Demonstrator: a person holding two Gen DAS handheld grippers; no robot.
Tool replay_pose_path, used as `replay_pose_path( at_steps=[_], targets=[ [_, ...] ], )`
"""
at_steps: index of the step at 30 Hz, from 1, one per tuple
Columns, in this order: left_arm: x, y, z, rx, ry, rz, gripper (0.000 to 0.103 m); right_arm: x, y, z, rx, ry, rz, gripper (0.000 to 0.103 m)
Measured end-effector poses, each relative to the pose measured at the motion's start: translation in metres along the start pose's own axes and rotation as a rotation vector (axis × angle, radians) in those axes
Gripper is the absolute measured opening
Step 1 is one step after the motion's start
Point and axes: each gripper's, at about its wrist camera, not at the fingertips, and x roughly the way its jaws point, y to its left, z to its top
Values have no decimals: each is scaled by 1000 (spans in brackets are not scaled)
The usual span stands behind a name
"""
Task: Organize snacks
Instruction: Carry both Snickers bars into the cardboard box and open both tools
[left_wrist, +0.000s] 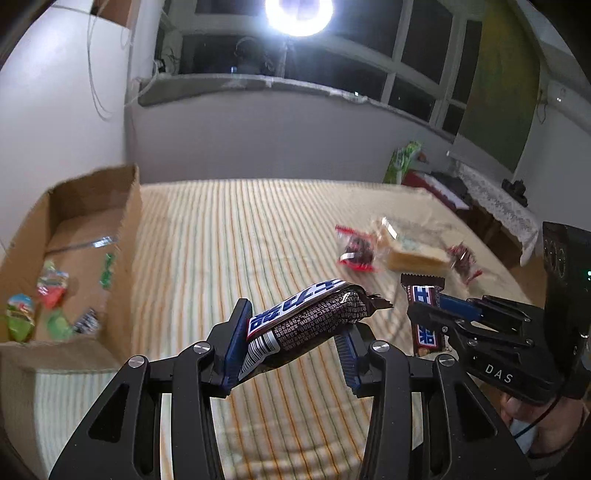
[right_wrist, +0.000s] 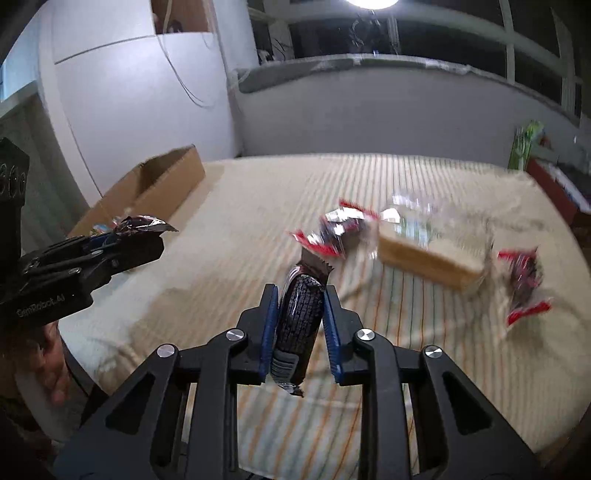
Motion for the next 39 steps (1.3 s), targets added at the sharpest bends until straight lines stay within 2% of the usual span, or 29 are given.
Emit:
replay_pose_path(
  at_steps=[2,8,20,24,28,31,39],
  targets=[
    [-13,0,5,-1,-30,0,42,-9,7,5,-13,-19,-7,20],
    [-40,1,8,8,-86,7,42,-16,17,4,-28,-25,-9,20],
    [-17,-14,4,26,-45,10,42,-5,-9,-8,26,-20,-13,20],
    [-9,-12,1,29,-30,-1,42,0,-3,-5,17,-11,-17,20],
    [-22,5,-2,6,-51,11,42,5,27,4,-26,-6,-2,20],
    [-44,31,-6,-33,-83,36,42,7,68,14,-86,-11,27,20],
    [-128,106,-18,-142,-206,165,42,-11,160,45,-224,-78,93,20]
  ],
)
